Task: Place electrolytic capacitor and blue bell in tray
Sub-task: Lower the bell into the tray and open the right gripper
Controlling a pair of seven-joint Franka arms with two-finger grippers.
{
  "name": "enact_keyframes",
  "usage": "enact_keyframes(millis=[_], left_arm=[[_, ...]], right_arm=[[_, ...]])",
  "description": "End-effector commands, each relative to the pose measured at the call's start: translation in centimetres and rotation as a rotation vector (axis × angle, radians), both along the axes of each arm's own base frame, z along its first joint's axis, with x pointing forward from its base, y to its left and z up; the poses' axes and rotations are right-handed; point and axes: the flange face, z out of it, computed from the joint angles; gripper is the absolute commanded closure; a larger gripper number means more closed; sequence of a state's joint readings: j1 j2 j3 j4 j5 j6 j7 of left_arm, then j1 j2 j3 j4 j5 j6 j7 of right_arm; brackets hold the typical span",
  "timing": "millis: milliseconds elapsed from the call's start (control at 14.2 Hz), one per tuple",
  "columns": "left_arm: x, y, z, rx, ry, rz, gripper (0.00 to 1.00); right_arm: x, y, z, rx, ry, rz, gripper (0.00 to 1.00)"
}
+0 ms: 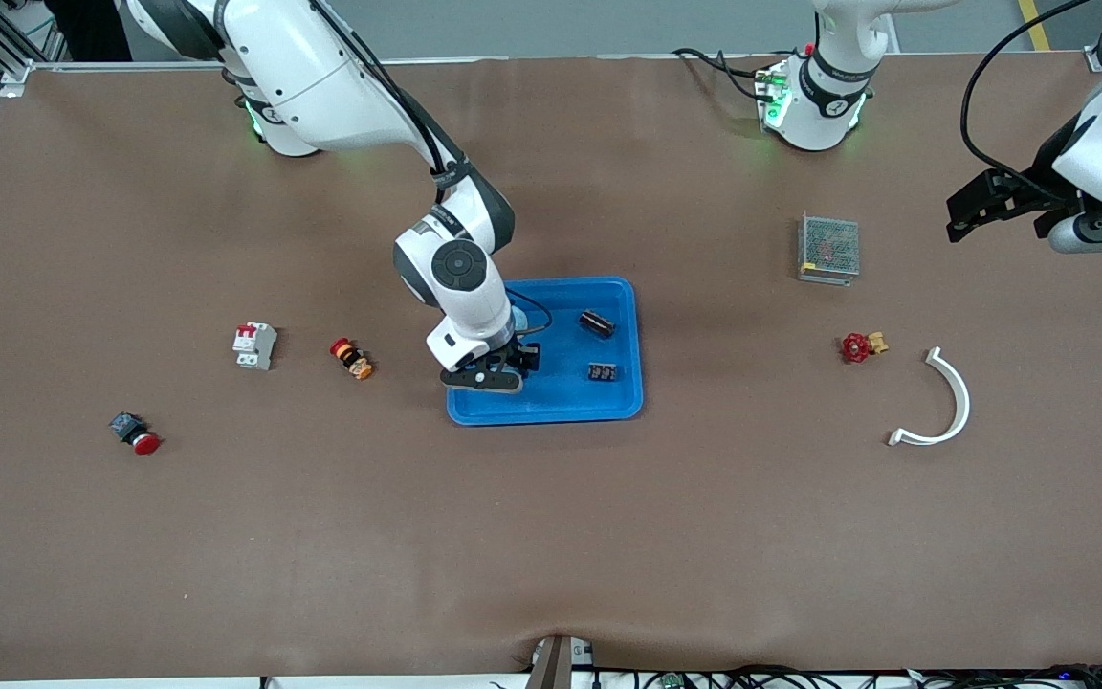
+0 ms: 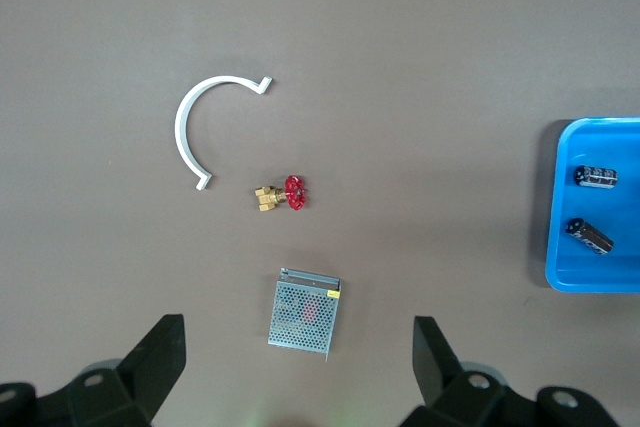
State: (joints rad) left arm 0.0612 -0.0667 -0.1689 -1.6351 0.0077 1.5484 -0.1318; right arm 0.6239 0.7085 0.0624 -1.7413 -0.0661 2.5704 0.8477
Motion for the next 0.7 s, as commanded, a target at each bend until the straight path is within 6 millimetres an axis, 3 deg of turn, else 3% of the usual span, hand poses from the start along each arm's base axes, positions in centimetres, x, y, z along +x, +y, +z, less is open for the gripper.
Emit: enact_keyframes(millis=[0,281,492,632], left_arm=[[-0.1,0.0,0.4,-0.02,-0.011,-0.021,0.0],[-0.1,0.1,0.3,-0.02,-0.01,-0.02,0.0],[0.0,0.2,0.2,-0.019,-0.008,-0.018,0.0],[0.0,0.3,0.1,-0.02,-0.007,-0.015,0.0]], right_arm=[[0.0,0.2,0.3,-0.006,-0.026,-0.005,0.0],[0.6,0.0,1.6,-0.004,-0.03,-0.009,0.0],[0.4,0.3,5.1,-0.005,-0.035,-0.006,0.0],[-0.1,-0.1,8.9,-0.045,-0.001,-0.012,0.0]])
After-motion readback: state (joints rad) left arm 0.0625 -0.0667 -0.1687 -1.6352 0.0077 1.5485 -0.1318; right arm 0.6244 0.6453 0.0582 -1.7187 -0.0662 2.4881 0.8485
